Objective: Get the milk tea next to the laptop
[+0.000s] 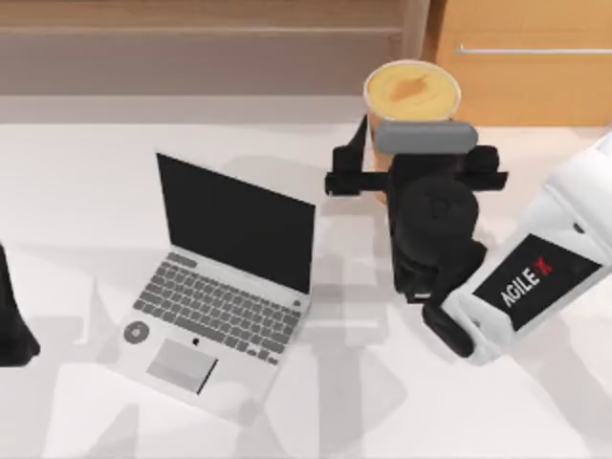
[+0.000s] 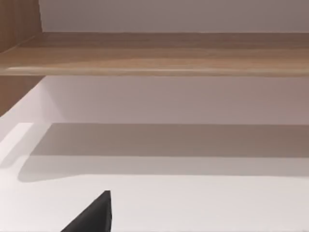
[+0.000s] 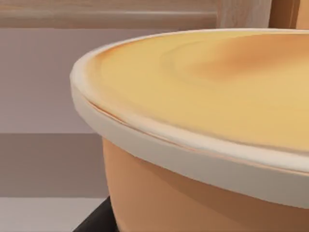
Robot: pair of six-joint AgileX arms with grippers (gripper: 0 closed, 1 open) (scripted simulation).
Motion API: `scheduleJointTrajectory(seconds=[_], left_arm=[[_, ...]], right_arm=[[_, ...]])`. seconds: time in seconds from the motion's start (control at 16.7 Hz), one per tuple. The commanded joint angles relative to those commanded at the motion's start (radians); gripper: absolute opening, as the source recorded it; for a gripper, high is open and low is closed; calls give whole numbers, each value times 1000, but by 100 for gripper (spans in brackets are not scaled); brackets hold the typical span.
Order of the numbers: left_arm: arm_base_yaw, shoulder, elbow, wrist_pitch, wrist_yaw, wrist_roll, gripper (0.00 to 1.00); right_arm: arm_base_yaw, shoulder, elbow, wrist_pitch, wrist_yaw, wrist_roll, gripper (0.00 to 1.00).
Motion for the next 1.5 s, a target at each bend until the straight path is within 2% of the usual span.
scheduleJointTrajectory(seconds=[0.24,0.84,1.5], left_arm=[[0,0,0,0,0,0,100],[0,0,0,0,0,0,100],[0,0,0,0,0,0,100]], right_arm=[[11,-65,-31,37,59,-40,0],[124,-278,-297,160,353,-172,0],[362,-314,-406,109,495,-79,0]])
